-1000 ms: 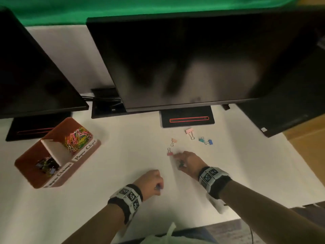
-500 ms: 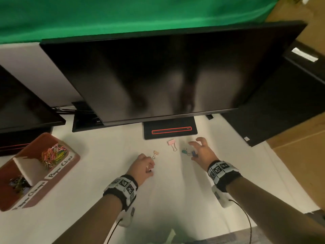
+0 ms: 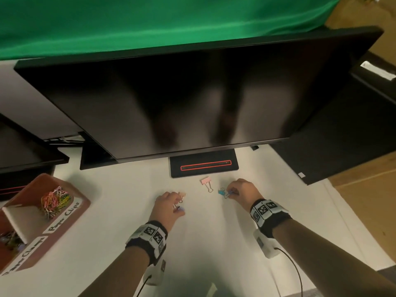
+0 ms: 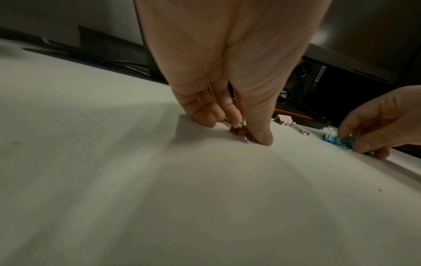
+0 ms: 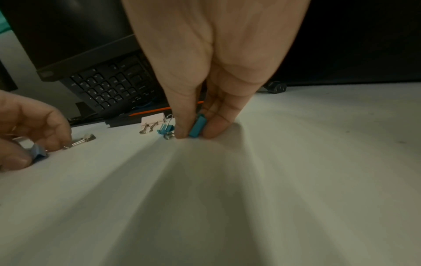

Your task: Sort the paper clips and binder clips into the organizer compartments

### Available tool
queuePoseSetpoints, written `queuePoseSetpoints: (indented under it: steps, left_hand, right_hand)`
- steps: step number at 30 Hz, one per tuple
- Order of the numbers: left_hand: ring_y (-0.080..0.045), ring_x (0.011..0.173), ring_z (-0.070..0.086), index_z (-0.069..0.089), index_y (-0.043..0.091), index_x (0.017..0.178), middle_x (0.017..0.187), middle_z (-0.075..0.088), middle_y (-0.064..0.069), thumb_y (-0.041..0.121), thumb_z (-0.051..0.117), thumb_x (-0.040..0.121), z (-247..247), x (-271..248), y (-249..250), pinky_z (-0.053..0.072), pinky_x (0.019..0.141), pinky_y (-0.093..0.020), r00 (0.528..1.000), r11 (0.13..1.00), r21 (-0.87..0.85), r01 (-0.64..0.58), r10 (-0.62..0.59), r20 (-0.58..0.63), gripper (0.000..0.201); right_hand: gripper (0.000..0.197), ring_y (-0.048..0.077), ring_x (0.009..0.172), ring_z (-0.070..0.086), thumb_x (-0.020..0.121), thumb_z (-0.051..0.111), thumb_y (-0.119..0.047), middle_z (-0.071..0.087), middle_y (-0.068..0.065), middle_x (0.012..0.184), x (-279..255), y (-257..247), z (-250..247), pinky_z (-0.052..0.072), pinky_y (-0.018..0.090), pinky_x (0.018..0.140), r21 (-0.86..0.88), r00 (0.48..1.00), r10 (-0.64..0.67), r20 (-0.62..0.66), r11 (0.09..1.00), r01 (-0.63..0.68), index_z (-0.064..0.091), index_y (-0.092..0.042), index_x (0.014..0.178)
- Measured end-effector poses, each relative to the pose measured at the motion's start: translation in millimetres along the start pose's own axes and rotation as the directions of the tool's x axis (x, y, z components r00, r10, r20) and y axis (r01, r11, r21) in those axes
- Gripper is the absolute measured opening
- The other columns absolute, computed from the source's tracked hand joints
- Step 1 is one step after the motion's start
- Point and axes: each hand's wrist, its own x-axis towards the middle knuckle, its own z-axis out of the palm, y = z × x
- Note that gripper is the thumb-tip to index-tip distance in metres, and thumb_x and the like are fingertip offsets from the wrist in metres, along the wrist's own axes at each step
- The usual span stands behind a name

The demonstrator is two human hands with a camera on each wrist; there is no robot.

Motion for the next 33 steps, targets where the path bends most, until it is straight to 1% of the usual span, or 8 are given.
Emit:
queuePoseSetpoints:
  steps: [4, 7, 12, 16, 21, 26, 29, 33]
  left_hand:
    - [-0.017, 0.086, 0.055, 0.064, 0.013, 0.088, 0.098, 0.046, 0.001, 0.010, 0.073, 0.073, -2.6, -1.6, -7.8, 0.048, 0.082, -0.025, 1.000, 0.998, -0.065, 0.001, -0.002, -0.019, 0.018]
    - [-0.014, 0.078, 0.056, 0.061, 0.014, 0.074, 0.100, 0.043, 0.000, 0.007, 0.075, 0.072, -6.1, -0.5, -12.0, 0.048, 0.075, -0.015, 1.000, 0.994, -0.111, 0.014, -0.015, -0.008, 0.016]
    - [-0.009, 0.074, 0.056, 0.062, 0.011, 0.077, 0.101, 0.045, 0.001, 0.007, 0.074, 0.073, -8.7, 3.7, -13.0, 0.041, 0.068, -0.004, 1.000, 0.995, -0.102, 0.021, -0.019, 0.014, 0.013]
    - [-0.014, 0.073, 0.061, 0.061, 0.011, 0.079, 0.099, 0.046, -0.002, 0.007, 0.072, 0.075, -10.7, 5.7, -10.4, 0.051, 0.075, -0.015, 0.999, 0.995, -0.088, 0.038, -0.036, 0.031, 0.012]
    - [-0.009, 0.066, 0.054, 0.057, 0.013, 0.074, 0.099, 0.043, 0.000, 0.006, 0.072, 0.074, -10.9, 6.9, -13.1, 0.040, 0.063, -0.004, 0.999, 0.997, -0.071, 0.035, -0.032, 0.037, 0.017]
    - [-0.017, 0.075, 0.059, 0.048, 0.019, 0.090, 0.083, 0.060, -0.002, 0.012, 0.066, 0.080, -12.2, 4.4, -10.4, 0.046, 0.071, -0.016, 0.993, 0.997, -0.046, 0.062, -0.057, 0.104, 0.022]
    - [-0.016, 0.076, 0.061, 0.049, 0.024, 0.111, 0.083, 0.063, -0.002, 0.012, 0.066, 0.081, -16.2, 7.1, -5.3, 0.051, 0.080, -0.025, 0.991, 0.995, -0.078, 0.067, -0.056, 0.125, 0.037]
    - [-0.021, 0.088, 0.059, 0.048, 0.024, 0.129, 0.089, 0.057, -0.005, 0.010, 0.065, 0.080, -20.6, 27.1, 7.4, 0.048, 0.091, -0.031, 0.989, 0.999, -0.040, 0.003, 0.003, 0.151, 0.053]
  right_hand:
    - [0.011, 0.022, 0.085, 0.058, 0.083, 0.067, -0.015, 0.063, 0.007, 0.102, -0.8, -1.2, -1.7, 0.041, 0.018, 0.073, 0.024, 0.999, -0.023, 0.026, 0.999, 0.022, 0.063, -0.013, 0.093]
    - [0.018, 0.017, 0.080, 0.057, 0.081, 0.069, -0.017, 0.062, 0.000, 0.091, -3.3, -0.5, -3.1, 0.041, 0.016, 0.070, 0.078, 0.996, -0.032, 0.088, 0.997, 0.025, 0.053, -0.022, 0.088]
    - [0.049, 0.023, 0.095, 0.057, 0.083, 0.067, -0.017, 0.058, 0.006, 0.105, 4.9, -13.5, -0.8, 0.043, 0.025, 0.089, 0.053, 0.989, -0.041, 0.145, 0.998, 0.034, 0.050, -0.019, 0.129]
    - [0.027, 0.023, 0.089, 0.056, 0.083, 0.067, -0.019, 0.053, 0.008, 0.105, 16.8, -20.8, 0.9, 0.045, 0.026, 0.092, 0.022, 0.996, -0.043, 0.083, 0.999, 0.041, 0.064, -0.012, 0.108]
    - [0.014, 0.013, 0.082, 0.049, 0.082, 0.066, -0.015, 0.054, 0.007, 0.107, 20.5, -24.6, 5.3, 0.040, 0.017, 0.080, -0.004, 0.989, -0.103, 0.102, 0.995, 0.104, 0.065, -0.010, 0.096]
    - [0.030, 0.018, 0.088, 0.055, 0.081, 0.066, -0.015, 0.057, 0.008, 0.111, 21.0, -29.5, 8.5, 0.045, 0.020, 0.078, 0.022, 0.981, -0.119, 0.155, 0.993, 0.117, 0.057, -0.018, 0.109]
    - [0.049, 0.023, 0.106, 0.057, 0.082, 0.067, -0.015, 0.054, 0.006, 0.122, 26.2, -36.0, 7.2, 0.050, 0.027, 0.092, 0.054, 0.978, -0.152, 0.140, 0.988, 0.145, 0.049, -0.026, 0.126]
    - [0.050, 0.028, 0.110, 0.056, 0.083, 0.066, -0.016, 0.047, 0.010, 0.125, 38.7, -47.0, 3.8, 0.041, 0.026, 0.099, -0.041, 0.973, -0.160, 0.168, 0.985, 0.169, 0.049, -0.024, 0.129]
